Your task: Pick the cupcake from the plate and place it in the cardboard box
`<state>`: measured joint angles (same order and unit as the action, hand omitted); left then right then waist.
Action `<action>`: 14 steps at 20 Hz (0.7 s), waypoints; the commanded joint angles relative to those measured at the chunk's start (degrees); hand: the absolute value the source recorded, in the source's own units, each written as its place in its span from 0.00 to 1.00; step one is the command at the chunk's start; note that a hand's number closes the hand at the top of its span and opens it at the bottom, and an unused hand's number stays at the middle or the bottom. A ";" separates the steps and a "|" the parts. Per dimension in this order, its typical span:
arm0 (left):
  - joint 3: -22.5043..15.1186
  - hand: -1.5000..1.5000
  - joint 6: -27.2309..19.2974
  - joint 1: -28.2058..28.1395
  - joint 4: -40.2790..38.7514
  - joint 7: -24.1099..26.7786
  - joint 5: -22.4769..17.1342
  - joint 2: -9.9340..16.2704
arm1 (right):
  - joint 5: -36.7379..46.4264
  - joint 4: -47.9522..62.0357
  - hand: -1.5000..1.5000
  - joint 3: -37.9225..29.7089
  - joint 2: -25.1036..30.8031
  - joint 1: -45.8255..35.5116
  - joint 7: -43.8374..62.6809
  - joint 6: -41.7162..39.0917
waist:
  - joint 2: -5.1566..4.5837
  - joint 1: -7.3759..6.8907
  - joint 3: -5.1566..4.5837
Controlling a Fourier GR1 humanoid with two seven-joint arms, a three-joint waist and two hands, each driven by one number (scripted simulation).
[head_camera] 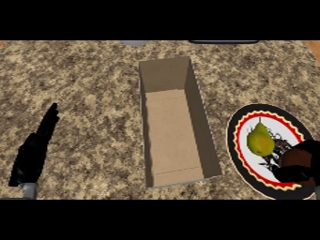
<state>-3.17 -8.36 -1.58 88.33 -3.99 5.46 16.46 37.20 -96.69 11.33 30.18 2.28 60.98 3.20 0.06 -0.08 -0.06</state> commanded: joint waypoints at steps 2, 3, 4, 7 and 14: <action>-1.12 0.50 -0.52 -1.95 2.48 -1.54 1.62 -1.36 | 9.92 -11.61 1.00 6.69 -1.77 7.15 5.94 -0.47 | 0.15 0.50 0.02; 1.48 0.50 1.00 0.32 0.55 -2.16 -0.54 0.06 | 11.94 -12.30 1.00 9.12 -1.68 8.27 3.60 -0.59 | 0.11 0.60 0.01; -0.61 0.50 -0.78 -1.01 2.72 -2.78 1.31 -1.38 | 13.33 -15.12 1.00 10.96 -0.49 15.93 -0.55 2.42 | 0.31 1.30 0.03; 0.86 0.50 0.43 -0.79 2.50 -2.31 0.07 -0.34 | 22.99 -21.47 1.00 20.16 -1.71 21.93 0.12 3.96 | 0.40 1.40 0.00; 1.01 0.50 -0.87 0.14 -0.43 -0.14 1.61 -2.76 | 39.49 -33.12 1.00 24.05 -3.02 27.96 5.96 0.29 | 0.09 0.76 -0.01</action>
<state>-1.43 -7.90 -1.14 89.40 -5.74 5.95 15.90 68.31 -125.01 31.99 29.08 28.31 60.10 5.01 0.28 0.95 -0.08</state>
